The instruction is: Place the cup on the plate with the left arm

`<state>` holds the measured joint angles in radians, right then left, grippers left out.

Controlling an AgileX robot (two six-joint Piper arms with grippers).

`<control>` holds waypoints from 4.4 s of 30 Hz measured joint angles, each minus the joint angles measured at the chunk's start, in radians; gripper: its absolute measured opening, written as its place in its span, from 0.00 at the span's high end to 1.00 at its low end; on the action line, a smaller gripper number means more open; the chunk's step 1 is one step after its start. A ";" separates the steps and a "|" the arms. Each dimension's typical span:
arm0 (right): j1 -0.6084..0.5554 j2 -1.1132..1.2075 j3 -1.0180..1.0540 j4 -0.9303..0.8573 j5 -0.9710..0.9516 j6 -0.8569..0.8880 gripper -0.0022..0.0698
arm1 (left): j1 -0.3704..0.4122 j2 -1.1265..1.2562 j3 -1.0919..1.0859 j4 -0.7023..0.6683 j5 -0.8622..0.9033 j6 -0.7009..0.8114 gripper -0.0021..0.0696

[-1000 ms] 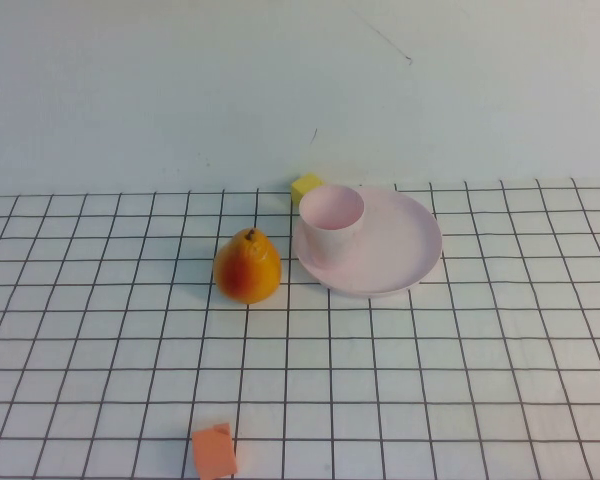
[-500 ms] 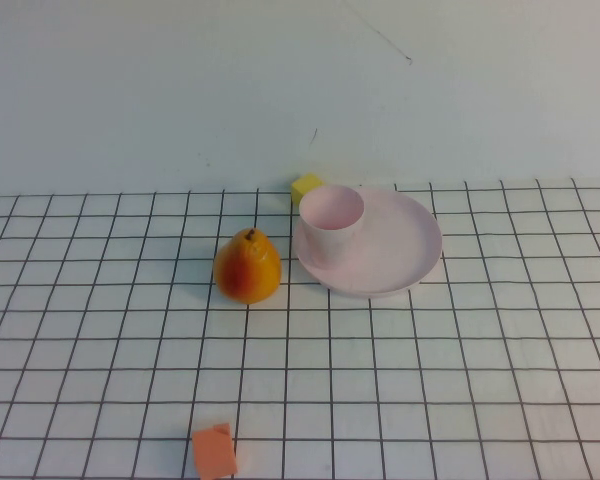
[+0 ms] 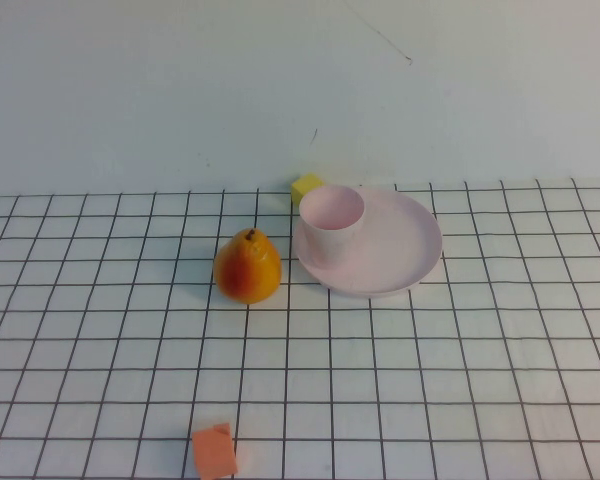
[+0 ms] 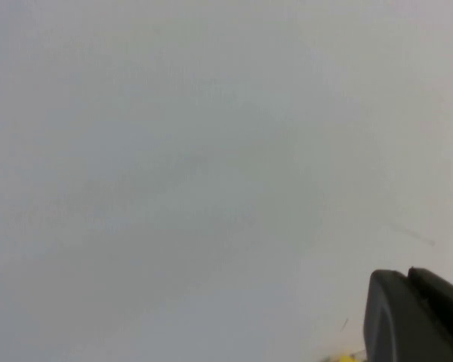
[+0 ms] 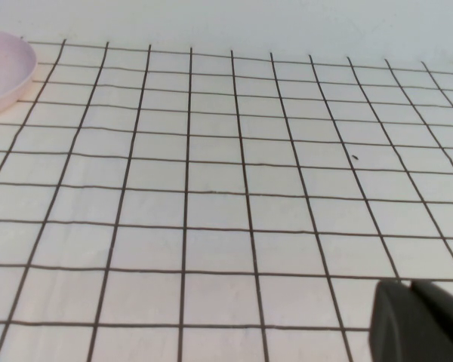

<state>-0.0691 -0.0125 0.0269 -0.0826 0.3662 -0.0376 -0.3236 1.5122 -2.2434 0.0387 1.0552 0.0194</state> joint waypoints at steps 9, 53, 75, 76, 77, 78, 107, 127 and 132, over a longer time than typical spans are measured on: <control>0.000 0.000 0.000 0.000 0.000 0.000 0.97 | 0.000 -0.341 0.445 -0.039 -0.294 -0.009 0.97; 0.000 0.000 0.000 0.000 0.000 0.000 0.97 | 0.227 -1.521 2.270 -0.039 -0.744 -0.147 0.97; 0.000 0.000 0.000 0.000 0.000 0.000 0.97 | 0.288 -1.521 2.267 -0.039 -0.727 -0.144 0.97; 0.000 0.000 0.000 0.000 0.000 0.000 0.97 | 0.288 -1.521 2.267 -0.039 -0.726 -0.137 0.97; 0.000 0.000 0.000 0.000 0.000 0.000 0.97 | 0.288 -1.521 2.267 -0.039 -0.726 -0.132 0.97; 0.000 0.000 0.000 0.000 0.000 0.000 0.97 | 0.288 -1.521 2.267 -0.039 -0.726 -0.127 0.97; 0.000 0.000 0.000 0.000 0.000 0.000 0.97 | 0.241 -1.521 2.267 -0.039 -0.726 -0.114 0.97; -0.020 0.000 0.000 0.000 0.000 0.000 0.97 | 0.241 -1.521 2.267 -0.039 -0.726 -0.110 0.97; -0.021 0.000 0.000 0.000 0.000 0.000 0.97 | 0.241 -1.521 2.267 -0.039 -0.726 -0.110 0.97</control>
<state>-0.0905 -0.0125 0.0269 -0.0826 0.3662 -0.0376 -0.0830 -0.0092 0.0231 0.0000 0.3296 -0.0909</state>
